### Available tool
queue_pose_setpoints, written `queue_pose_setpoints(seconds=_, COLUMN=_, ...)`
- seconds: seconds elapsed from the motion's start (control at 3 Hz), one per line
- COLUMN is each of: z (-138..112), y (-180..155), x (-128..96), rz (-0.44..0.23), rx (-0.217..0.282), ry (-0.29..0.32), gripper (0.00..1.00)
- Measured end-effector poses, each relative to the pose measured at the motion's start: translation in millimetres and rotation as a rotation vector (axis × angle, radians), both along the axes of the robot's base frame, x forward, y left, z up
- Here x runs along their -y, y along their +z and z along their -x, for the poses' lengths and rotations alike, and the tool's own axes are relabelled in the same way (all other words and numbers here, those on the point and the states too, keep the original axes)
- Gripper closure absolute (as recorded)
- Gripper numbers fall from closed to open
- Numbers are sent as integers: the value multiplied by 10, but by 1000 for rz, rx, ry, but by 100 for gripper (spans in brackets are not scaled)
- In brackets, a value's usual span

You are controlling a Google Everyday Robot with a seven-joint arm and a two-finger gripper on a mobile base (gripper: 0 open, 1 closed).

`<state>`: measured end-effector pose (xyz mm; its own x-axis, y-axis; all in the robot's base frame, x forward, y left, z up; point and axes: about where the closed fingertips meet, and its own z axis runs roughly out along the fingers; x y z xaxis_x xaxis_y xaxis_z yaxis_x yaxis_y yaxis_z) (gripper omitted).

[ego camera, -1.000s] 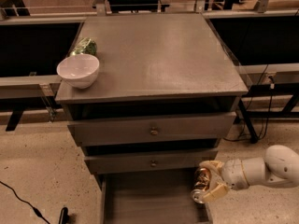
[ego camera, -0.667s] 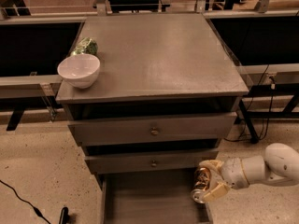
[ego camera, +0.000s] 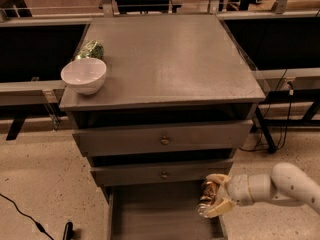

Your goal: Place orange can into bottom drawer

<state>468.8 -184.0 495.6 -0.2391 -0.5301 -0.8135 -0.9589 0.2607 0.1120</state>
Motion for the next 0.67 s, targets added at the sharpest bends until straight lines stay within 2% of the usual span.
queue_pose_setpoints(seconds=0.33, z=-72, y=-712, x=-256, rz=-40, rx=107, ry=-15, gripper=100)
queue_pose_setpoints(seconds=0.67, z=-106, y=-1103, x=-422, rz=-79, rx=233, ry=7, gripper=100)
